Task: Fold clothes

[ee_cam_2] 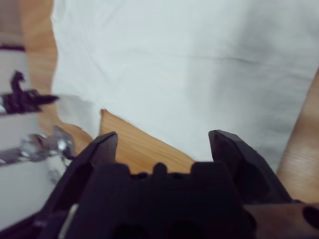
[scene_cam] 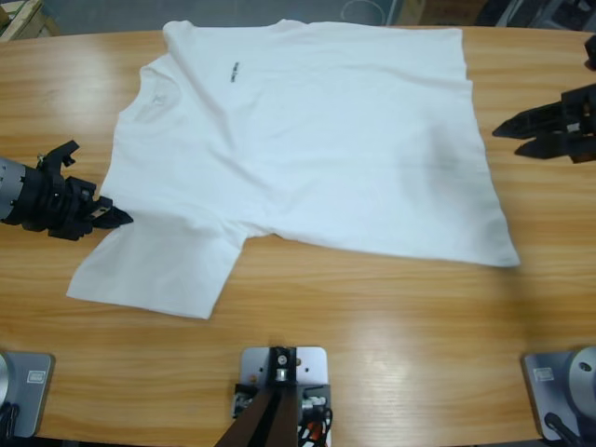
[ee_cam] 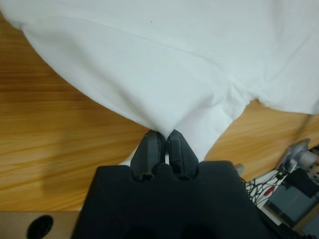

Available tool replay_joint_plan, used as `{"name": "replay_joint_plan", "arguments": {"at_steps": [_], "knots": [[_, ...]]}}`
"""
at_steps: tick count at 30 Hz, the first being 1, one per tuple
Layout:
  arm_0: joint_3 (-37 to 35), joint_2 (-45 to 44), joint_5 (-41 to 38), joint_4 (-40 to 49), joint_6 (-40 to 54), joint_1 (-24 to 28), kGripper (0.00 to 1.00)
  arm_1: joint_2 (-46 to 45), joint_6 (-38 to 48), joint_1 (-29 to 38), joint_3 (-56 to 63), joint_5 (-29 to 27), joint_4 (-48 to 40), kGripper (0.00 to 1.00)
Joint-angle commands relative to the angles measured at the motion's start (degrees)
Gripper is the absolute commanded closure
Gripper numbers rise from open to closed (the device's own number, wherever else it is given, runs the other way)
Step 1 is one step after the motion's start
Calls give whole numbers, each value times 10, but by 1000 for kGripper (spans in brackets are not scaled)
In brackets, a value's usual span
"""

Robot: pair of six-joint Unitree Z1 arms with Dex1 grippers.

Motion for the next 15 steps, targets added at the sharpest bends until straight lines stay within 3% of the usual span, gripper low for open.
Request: {"name": "replay_joint_plan", "arguments": {"at_steps": [1, 6, 9, 11, 15], "knots": [[-1, -2, 4, -2, 10, 1, 1000, 8, -13, -51, -24, -79, 105, 257], [-7, 1, 4, -2, 11, 2, 1000, 56, 2, -51, -37, -60, 137, 253], [-7, 2, 4, -2, 11, 2, 1000, 44, 99, -47, 51, -20, 4, 253], [-7, 1, 4, 0, 13, 3, 1000, 11, 166, -47, 114, -52, -71, 257], [-9, 4, 4, 1, 15, 3, 1000, 2, 219, -41, 146, -121, -95, 257]]}}
